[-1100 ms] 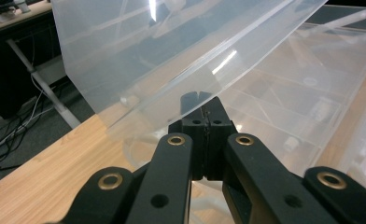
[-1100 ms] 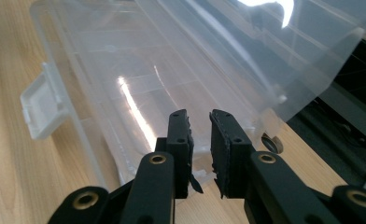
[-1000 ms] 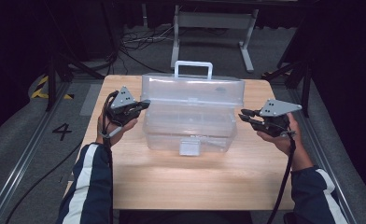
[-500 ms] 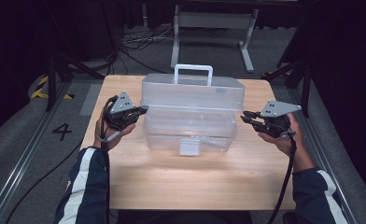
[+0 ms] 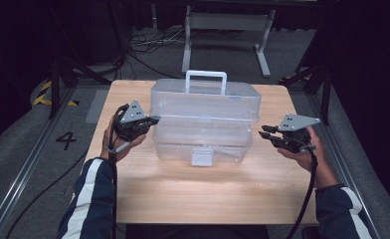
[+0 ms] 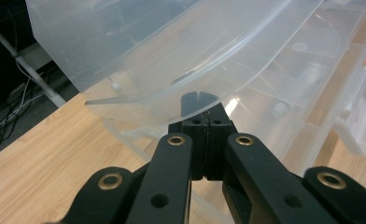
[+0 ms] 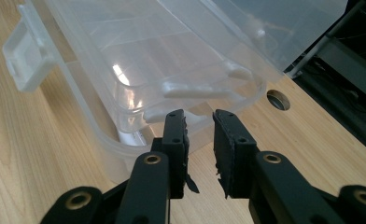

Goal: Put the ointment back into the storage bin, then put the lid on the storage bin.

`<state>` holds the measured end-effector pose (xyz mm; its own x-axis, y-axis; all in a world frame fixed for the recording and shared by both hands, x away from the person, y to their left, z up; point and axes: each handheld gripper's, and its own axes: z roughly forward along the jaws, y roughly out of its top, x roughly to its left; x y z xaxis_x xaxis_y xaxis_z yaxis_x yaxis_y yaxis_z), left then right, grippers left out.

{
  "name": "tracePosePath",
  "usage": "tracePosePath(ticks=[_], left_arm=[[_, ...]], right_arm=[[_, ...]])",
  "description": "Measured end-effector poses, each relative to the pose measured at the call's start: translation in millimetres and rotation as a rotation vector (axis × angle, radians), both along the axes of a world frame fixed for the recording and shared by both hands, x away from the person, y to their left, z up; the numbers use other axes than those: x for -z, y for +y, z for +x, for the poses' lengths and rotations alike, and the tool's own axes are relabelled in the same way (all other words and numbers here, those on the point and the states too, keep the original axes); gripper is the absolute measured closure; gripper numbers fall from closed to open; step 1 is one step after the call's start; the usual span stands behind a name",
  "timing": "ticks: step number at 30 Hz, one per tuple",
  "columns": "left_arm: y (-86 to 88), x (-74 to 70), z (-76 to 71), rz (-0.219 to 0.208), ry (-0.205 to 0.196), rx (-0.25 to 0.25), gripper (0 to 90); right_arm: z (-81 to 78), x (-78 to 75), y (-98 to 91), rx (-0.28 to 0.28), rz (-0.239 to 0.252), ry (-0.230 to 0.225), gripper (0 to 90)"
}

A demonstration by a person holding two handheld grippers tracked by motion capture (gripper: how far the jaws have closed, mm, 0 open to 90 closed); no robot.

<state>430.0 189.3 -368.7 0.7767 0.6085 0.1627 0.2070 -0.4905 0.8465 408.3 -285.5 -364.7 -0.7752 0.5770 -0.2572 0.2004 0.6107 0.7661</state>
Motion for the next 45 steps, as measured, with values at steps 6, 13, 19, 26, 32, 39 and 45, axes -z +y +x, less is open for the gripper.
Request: tracePosePath(ticks=[6,13,19,26,32,39,45], left_arm=[[0.1,0.0,-0.6,0.021,0.001,0.012,90.0],[0.4,1.0,-2.0,0.029,0.003,0.013,90.0],[2.2,3.6,-6.0,0.040,0.007,0.018,90.0],[1.1,3.3,-10.5,0.049,0.006,0.017,90.0],[2.1,4.4,-15.3,0.078,0.009,0.017,90.0],[5.2,8.5,-17.9,0.084,0.027,0.016,90.0],[7.3,12.0,-19.2,0.102,0.038,0.018,90.0]], right_arm=[[-2.8,4.6,-2.7,0.009,-0.012,0.012,74.3],[-4.7,11.1,-4.4,0.007,-0.019,0.028,73.7],[-4.6,12.9,-3.8,0.007,-0.022,0.036,73.5],[-5.8,16.1,-2.2,0.001,-0.030,0.042,73.0],[-8.5,17.4,-2.4,-0.007,-0.035,0.046,72.8],[-7.7,19.0,-3.5,-0.008,-0.036,0.050,72.8],[-7.6,19.9,-2.3,-0.012,-0.038,0.054,72.7]])
